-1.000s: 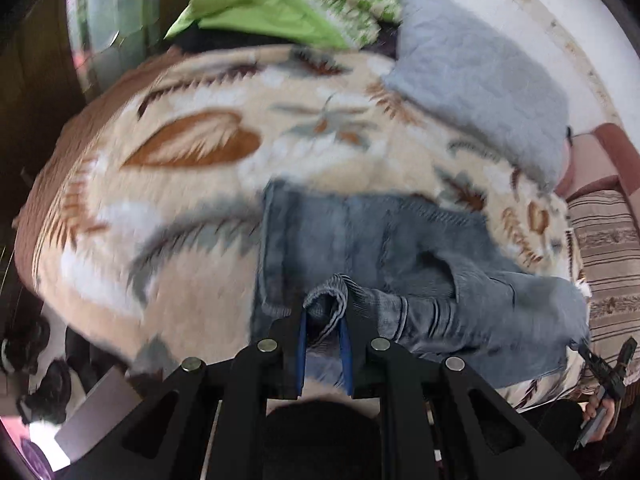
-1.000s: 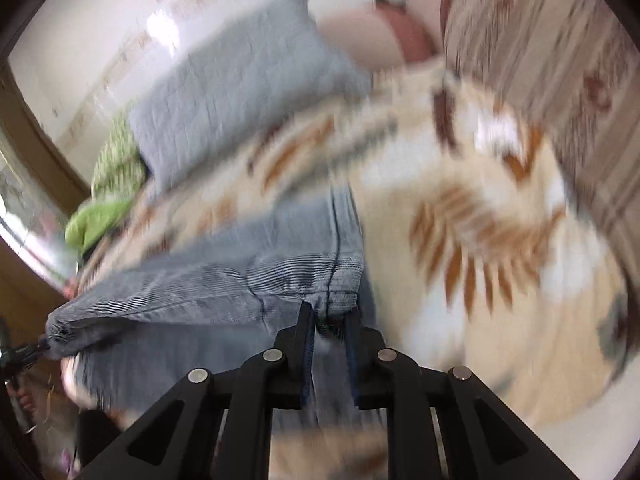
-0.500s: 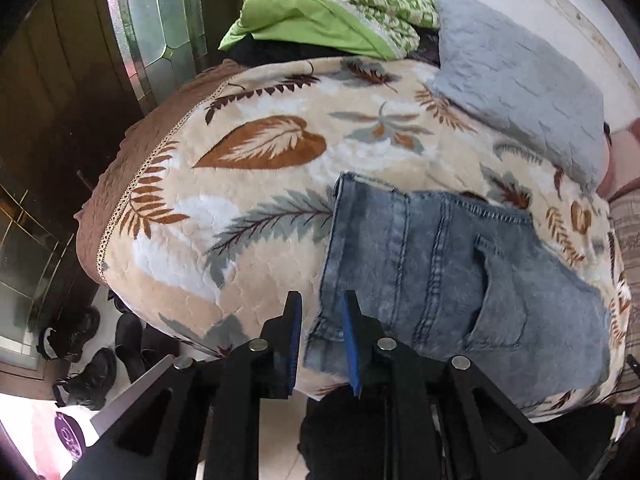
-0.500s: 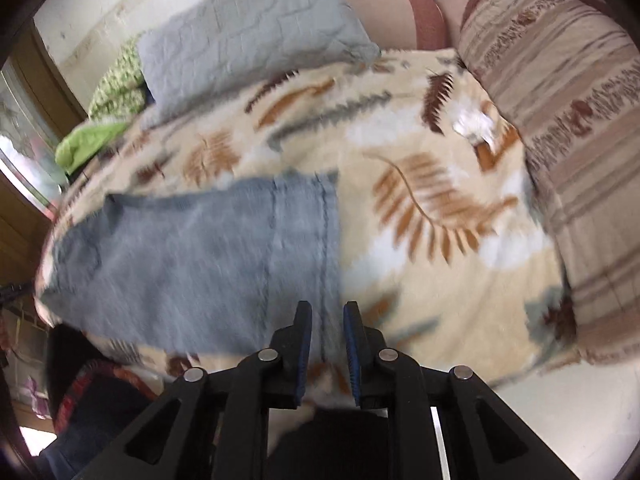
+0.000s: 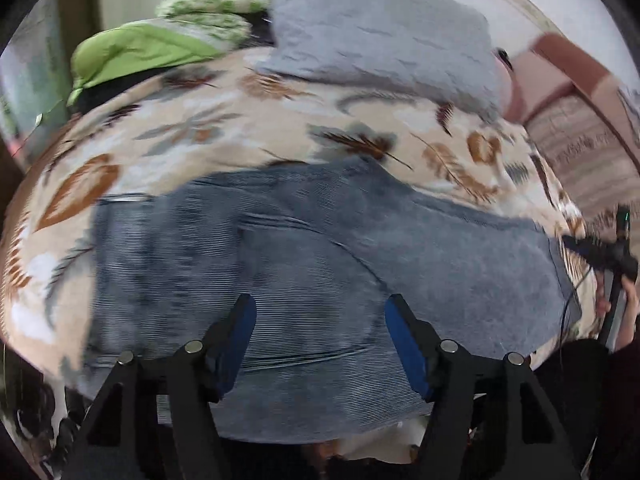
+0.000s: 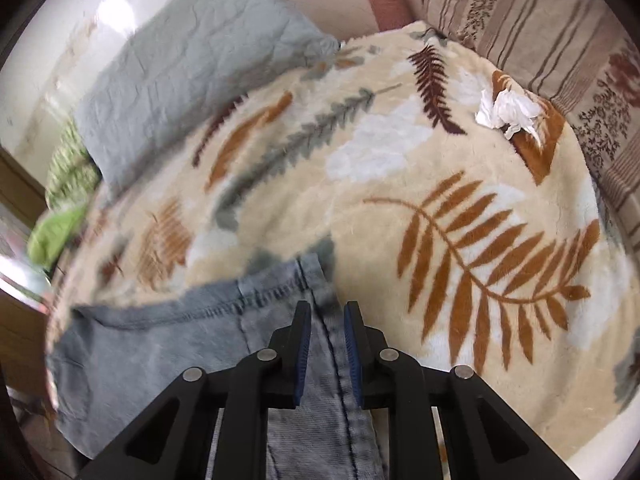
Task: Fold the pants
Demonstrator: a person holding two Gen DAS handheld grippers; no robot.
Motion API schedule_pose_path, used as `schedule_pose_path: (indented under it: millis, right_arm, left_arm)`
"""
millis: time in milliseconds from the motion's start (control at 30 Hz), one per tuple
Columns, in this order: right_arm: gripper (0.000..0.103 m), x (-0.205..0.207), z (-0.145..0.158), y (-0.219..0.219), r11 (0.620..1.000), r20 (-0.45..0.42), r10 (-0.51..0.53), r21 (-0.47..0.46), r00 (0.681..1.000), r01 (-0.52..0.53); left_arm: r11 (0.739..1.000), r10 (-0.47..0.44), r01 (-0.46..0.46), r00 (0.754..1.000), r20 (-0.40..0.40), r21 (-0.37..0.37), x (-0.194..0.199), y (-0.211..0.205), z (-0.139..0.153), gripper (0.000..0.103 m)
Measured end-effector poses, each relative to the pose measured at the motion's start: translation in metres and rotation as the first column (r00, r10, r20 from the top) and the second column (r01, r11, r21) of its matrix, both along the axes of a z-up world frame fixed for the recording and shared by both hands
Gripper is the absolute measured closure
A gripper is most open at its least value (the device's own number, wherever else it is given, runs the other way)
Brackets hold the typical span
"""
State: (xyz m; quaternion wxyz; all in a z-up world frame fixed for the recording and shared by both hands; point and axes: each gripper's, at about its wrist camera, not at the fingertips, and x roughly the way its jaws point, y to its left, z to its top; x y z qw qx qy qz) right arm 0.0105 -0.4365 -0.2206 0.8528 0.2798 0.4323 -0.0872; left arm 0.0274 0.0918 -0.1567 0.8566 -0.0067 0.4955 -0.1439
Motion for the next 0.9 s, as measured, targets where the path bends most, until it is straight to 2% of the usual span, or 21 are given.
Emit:
schedule_pose_path:
  millis: [67, 133, 200, 300, 400, 433, 467, 533, 633, 800, 900]
  right_arm:
    - [0.028, -0.004, 0.001, -0.006, 0.997, 0.046, -0.025, 0.073, 0.999, 0.021]
    - [0.026, -0.008, -0.001, -0.010, 0.991, 0.074, -0.029, 0.135, 0.997, 0.019]
    - [0.026, -0.004, -0.006, -0.008, 0.994, 0.029, -0.015, 0.106, 0.999, 0.012]
    - [0.029, 0.006, -0.012, 0.004, 0.998, -0.018, 0.039, 0.041, 0.999, -0.038]
    - [0.034, 0.021, -0.019, 0.016, 0.996, -0.054, 0.090, -0.006, 0.994, -0.090]
    - [0.044, 0.025, -0.024, 0.019, 0.994, -0.074, 0.105, -0.022, 0.992, -0.106]
    - [0.063, 0.031, -0.030, 0.023, 0.991, -0.102, 0.129, -0.033, 0.986, -0.133]
    - [0.070, 0.034, -0.029, 0.030, 0.983, -0.113, 0.137, -0.104, 0.984, -0.149]
    - [0.086, 0.030, -0.015, 0.037, 0.968, -0.072, 0.137, -0.202, 0.988, -0.148]
    - [0.089, 0.020, 0.012, 0.028, 0.970, 0.076, 0.097, -0.231, 0.992, -0.077]
    - [0.089, 0.030, 0.007, 0.031, 0.964, 0.035, 0.099, -0.251, 0.995, -0.087]
  left_arm:
    - [0.999, -0.048, 0.048, 0.998, -0.027, 0.014, 0.003, -0.027, -0.014, 0.034]
    - [0.997, -0.073, 0.075, 0.996, -0.055, 0.028, 0.003, -0.047, -0.028, 0.029]
    - [0.993, -0.080, 0.087, 0.993, -0.089, 0.076, 0.004, -0.061, -0.043, 0.029]
    - [0.980, -0.085, 0.102, 0.991, -0.102, 0.169, 0.003, -0.075, -0.058, 0.029]
    - [0.976, -0.092, 0.107, 0.992, -0.087, 0.189, 0.000, -0.078, -0.058, 0.029]
    - [0.976, -0.089, 0.104, 0.992, -0.088, 0.189, 0.001, -0.078, -0.059, 0.029]
    - [0.976, -0.088, 0.103, 0.992, -0.088, 0.193, 0.002, -0.078, -0.060, 0.029]
    - [0.973, -0.087, 0.102, 0.993, -0.080, 0.207, 0.003, -0.081, -0.061, 0.028]
    - [0.971, -0.078, 0.089, 0.995, -0.058, 0.224, 0.002, -0.085, -0.063, 0.028]
    - [0.970, -0.072, 0.074, 0.997, -0.015, 0.234, 0.006, -0.091, -0.063, 0.028]
    - [0.966, -0.074, 0.070, 0.997, 0.005, 0.249, 0.008, -0.095, -0.065, 0.026]
